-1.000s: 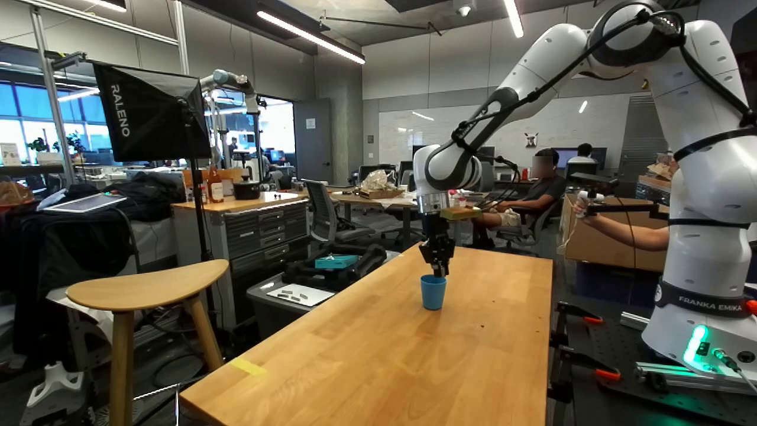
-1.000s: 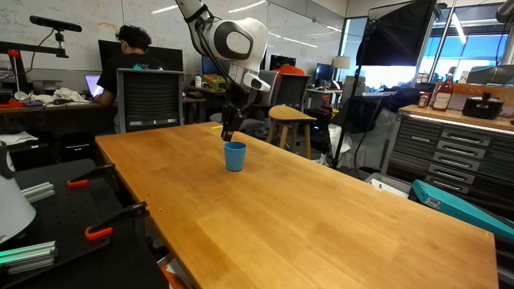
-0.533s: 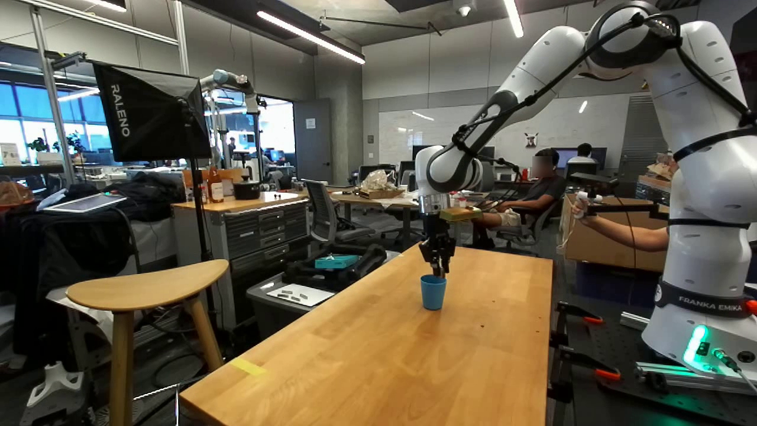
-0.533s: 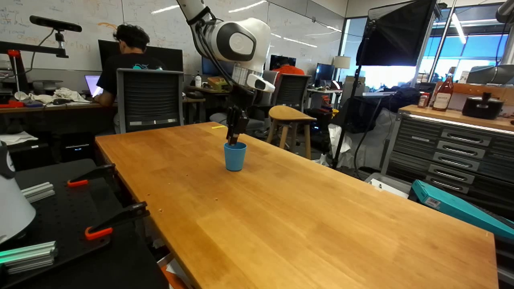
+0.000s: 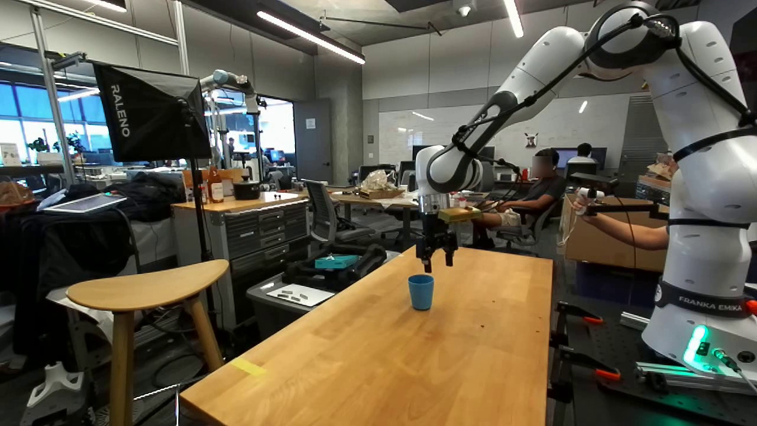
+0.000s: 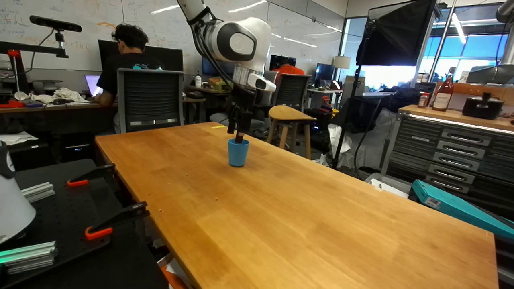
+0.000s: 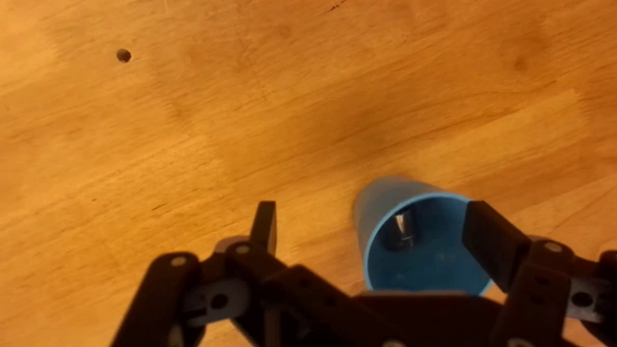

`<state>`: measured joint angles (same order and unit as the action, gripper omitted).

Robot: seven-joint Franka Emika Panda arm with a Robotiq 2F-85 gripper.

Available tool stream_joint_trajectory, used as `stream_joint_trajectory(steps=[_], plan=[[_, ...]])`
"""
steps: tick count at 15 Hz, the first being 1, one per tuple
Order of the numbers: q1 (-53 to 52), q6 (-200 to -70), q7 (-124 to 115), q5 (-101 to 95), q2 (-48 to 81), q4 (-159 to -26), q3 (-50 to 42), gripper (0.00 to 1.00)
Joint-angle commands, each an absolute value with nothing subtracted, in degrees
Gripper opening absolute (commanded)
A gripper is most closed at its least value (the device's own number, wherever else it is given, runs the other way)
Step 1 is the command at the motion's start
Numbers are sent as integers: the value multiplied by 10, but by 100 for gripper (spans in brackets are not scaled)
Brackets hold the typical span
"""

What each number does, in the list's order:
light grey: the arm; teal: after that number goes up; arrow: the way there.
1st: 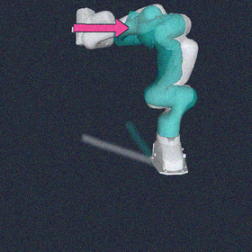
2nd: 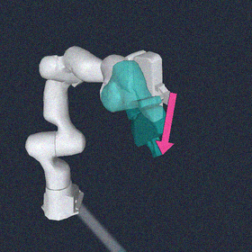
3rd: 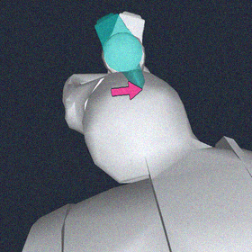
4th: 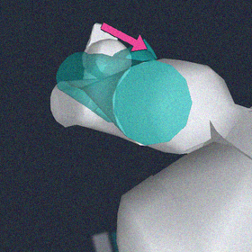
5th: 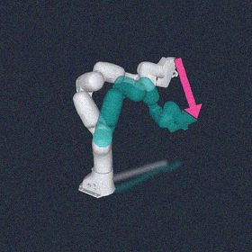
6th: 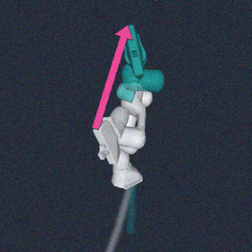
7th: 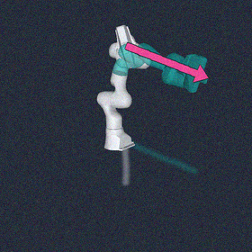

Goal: Put the silver object in the blue cup

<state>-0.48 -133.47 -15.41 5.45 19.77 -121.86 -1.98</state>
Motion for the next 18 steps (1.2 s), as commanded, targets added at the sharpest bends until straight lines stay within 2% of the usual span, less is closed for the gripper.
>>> stream_joint_trajectory(steps=[1, 7, 18], plan=[[-5, -1329, -156, 54, 196, -1208, -23, 100], [5, -1282, -102, 34, 173, -1196, -26, 100], [19, -1293, -73, -22, 157, -1169, -47, 100]])
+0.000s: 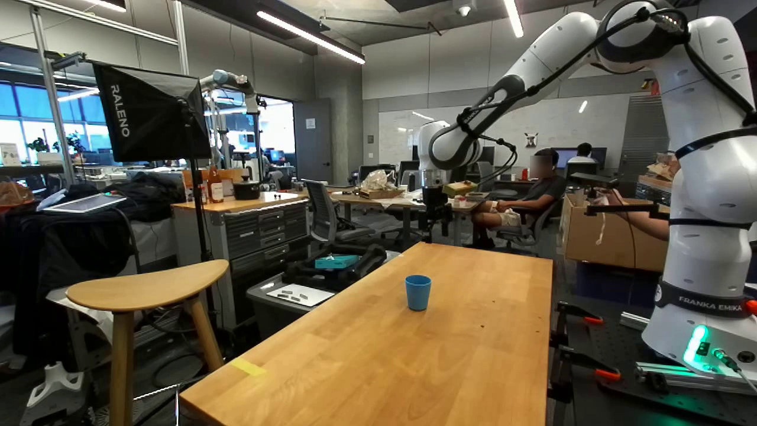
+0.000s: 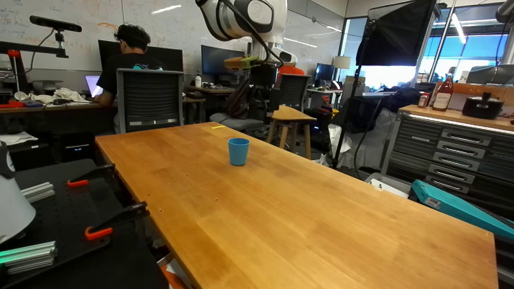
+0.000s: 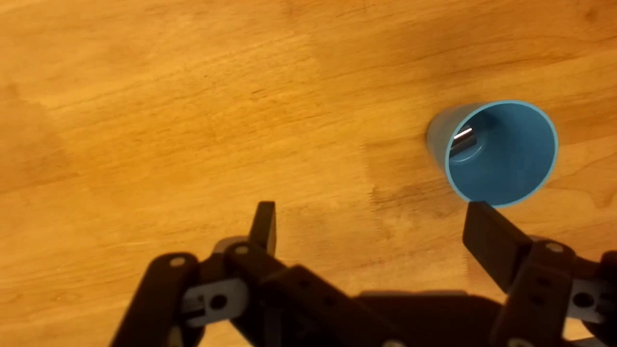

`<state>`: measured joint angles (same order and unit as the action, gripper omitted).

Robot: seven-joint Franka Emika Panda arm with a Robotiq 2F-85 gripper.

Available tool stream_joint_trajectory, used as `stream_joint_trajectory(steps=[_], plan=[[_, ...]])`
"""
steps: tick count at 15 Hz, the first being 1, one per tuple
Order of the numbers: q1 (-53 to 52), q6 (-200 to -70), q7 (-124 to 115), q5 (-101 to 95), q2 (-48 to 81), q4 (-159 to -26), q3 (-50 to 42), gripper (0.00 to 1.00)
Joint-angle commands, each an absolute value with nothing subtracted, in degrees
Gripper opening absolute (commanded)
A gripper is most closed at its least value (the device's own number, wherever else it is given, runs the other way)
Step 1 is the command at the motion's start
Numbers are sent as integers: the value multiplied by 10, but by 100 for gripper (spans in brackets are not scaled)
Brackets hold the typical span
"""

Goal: Put the silver object in the blue cup

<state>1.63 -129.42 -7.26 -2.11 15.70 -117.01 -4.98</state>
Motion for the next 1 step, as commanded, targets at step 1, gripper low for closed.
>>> stream_joint_trajectory(steps=[1], plan=[[19, -1293, -73, -22, 157, -1169, -47, 100]])
